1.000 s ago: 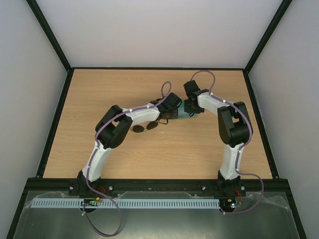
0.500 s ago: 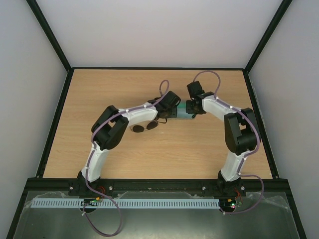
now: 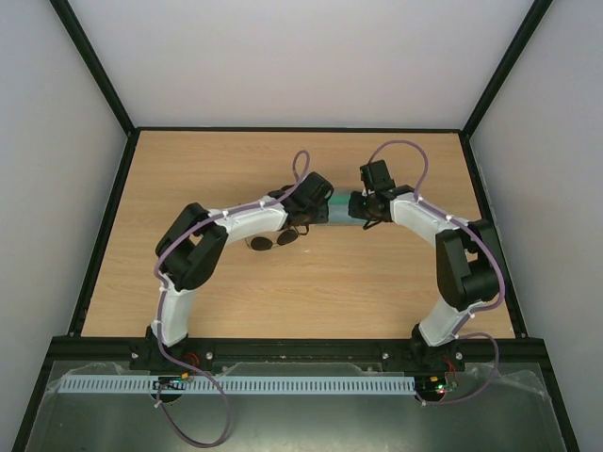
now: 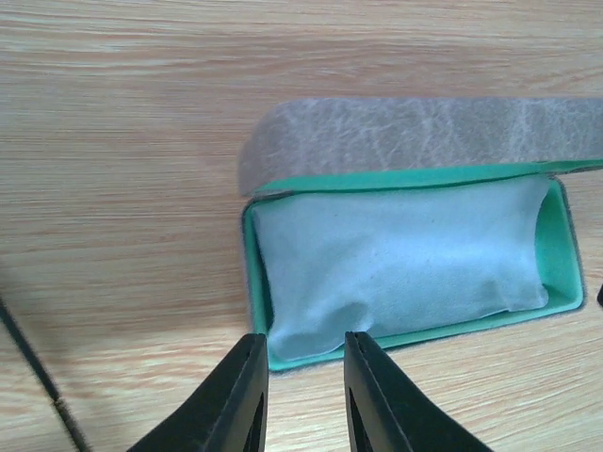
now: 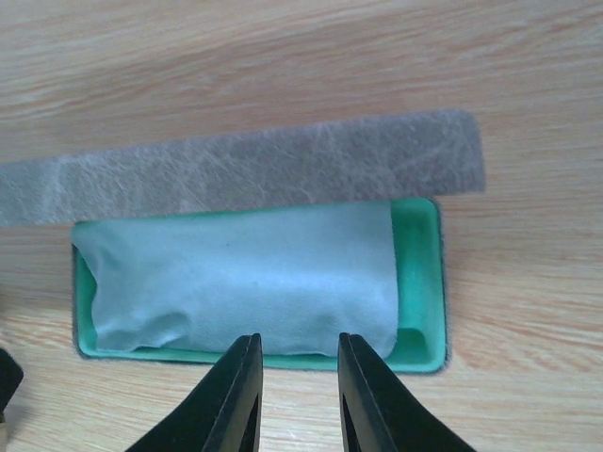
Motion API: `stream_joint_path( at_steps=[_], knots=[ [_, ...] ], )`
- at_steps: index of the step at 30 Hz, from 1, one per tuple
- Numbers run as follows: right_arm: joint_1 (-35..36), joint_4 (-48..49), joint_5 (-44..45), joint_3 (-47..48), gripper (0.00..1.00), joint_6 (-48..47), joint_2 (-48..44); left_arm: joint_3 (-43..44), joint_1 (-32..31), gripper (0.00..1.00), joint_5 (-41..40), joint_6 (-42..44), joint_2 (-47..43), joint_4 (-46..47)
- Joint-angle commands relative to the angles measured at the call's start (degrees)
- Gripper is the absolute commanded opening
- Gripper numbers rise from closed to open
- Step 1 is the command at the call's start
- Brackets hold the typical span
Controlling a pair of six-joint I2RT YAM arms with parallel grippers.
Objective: Organize the sunglasses
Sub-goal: Place the glasses cleaning cloth in the sunglasses case, then adjust the sunglasses case at the center of the board.
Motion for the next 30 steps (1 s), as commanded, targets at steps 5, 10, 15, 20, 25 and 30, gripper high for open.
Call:
stream_joint_path(
  at_steps=[5,10,15,20,25,30],
  knots=[
    [1.1,3.3,0.8,0.5,0.24,2.2,4.5,-7.6,2.2,0.39,-1.5,0.1,-9.0,1.2],
    [1.7,3.3,2.7,0.2,0.24,2.4,6.4,-11.5,4.2,0.5,-1.3,0.5,-14.3,1.1],
    [2.6,2.4,7.0,-0.5,0.24,2.9,8.3,-14.3,5.4,0.51,-1.2,0.8,-17.4,1.6],
    [2.8,0.2,11.7,-0.9,0.24,3.3,9.2,-15.9,5.7,0.51,-1.0,0.8,-18.4,2.1],
    [2.8,-2.0,15.6,-1.4,0.24,2.8,9.1,-16.9,5.8,0.51,-0.6,0.7,-18.9,2.6],
    [2.7,-3.0,17.3,-3.3,0.24,2.0,6.9,-17.4,5.8,0.51,-0.4,0.8,-19.6,2.7]
  ],
)
